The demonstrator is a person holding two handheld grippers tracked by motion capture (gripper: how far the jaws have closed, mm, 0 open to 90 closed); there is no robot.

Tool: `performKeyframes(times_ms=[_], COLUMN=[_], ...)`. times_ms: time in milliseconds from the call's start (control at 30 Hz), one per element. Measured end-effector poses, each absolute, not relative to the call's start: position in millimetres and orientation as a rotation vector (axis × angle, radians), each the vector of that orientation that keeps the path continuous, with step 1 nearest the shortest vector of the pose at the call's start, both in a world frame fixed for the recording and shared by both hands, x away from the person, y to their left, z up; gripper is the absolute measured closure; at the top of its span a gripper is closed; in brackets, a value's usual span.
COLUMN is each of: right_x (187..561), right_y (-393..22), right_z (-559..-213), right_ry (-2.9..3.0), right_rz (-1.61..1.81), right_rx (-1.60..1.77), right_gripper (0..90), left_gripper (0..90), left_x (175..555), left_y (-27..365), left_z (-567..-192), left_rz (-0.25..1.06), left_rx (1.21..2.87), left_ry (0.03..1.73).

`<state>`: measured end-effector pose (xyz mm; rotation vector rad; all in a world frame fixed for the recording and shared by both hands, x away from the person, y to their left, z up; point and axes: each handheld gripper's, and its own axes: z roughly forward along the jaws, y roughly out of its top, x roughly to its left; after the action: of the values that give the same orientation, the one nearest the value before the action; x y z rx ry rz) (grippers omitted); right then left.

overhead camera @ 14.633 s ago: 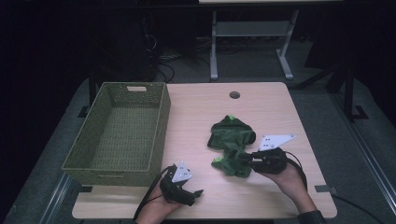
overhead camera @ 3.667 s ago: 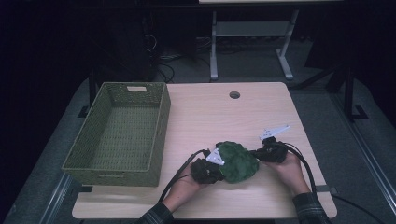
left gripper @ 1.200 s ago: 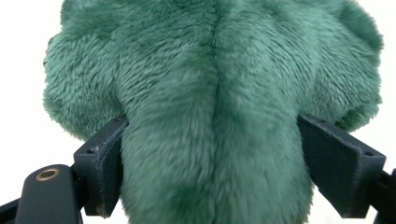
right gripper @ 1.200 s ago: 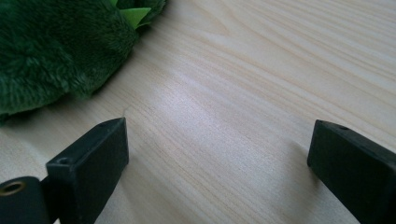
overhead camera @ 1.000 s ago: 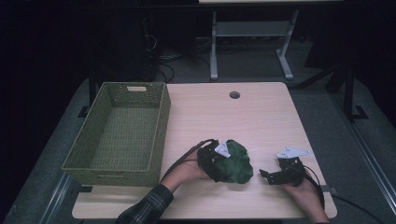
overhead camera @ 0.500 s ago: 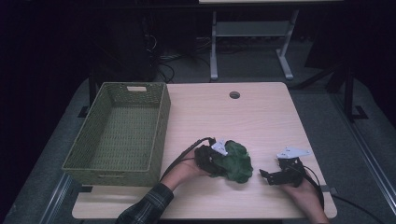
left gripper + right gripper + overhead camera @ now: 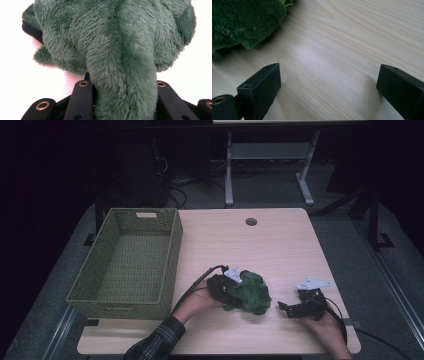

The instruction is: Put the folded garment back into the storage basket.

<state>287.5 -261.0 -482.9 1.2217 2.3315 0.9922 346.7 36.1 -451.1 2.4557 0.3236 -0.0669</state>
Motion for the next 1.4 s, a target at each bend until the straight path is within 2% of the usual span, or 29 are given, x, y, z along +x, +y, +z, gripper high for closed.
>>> performKeyframes(times_ms=[600,1400], right_x=[287,287], right_y=[-261,-261], right_z=[-483,-483], right_ry=[2.331,2.332], right_rz=[0.995,0.992], right_rx=[1.226,1.226], right_gripper=[5.2,5.2], left_gripper=[67.9,67.9], left_x=[342,346], left_y=[45,94], left_z=[-415,-341], left_rz=[-0.065,0.079], left_rx=[2.413,2.410], left_ry=[0.358,0.462])
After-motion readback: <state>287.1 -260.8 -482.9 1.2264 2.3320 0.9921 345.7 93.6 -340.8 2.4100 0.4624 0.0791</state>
